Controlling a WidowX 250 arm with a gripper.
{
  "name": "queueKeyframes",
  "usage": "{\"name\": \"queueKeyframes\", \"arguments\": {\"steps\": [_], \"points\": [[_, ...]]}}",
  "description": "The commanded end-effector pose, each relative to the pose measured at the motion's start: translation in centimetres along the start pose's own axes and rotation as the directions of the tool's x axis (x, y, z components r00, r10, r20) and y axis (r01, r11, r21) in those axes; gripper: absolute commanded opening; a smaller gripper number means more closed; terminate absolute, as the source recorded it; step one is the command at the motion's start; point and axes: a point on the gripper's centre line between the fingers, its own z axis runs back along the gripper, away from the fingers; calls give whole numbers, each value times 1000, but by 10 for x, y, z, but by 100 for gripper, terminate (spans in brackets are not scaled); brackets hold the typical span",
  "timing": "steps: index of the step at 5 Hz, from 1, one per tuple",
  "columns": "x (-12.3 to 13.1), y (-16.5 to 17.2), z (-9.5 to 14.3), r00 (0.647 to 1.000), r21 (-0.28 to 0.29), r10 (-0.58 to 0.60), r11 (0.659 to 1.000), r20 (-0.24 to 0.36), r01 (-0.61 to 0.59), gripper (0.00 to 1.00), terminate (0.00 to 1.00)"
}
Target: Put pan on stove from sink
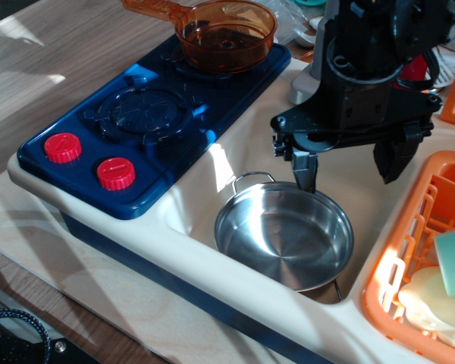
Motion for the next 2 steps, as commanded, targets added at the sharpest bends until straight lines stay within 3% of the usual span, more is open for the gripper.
{"name": "queueKeyframes", "arguments": {"steps": [1,2], "points": [[-2,3,-5,996,-35,87,996,-5,-87,100,0],[-7,9,-13,992,-36,129,991,4,-129,100,0]]}}
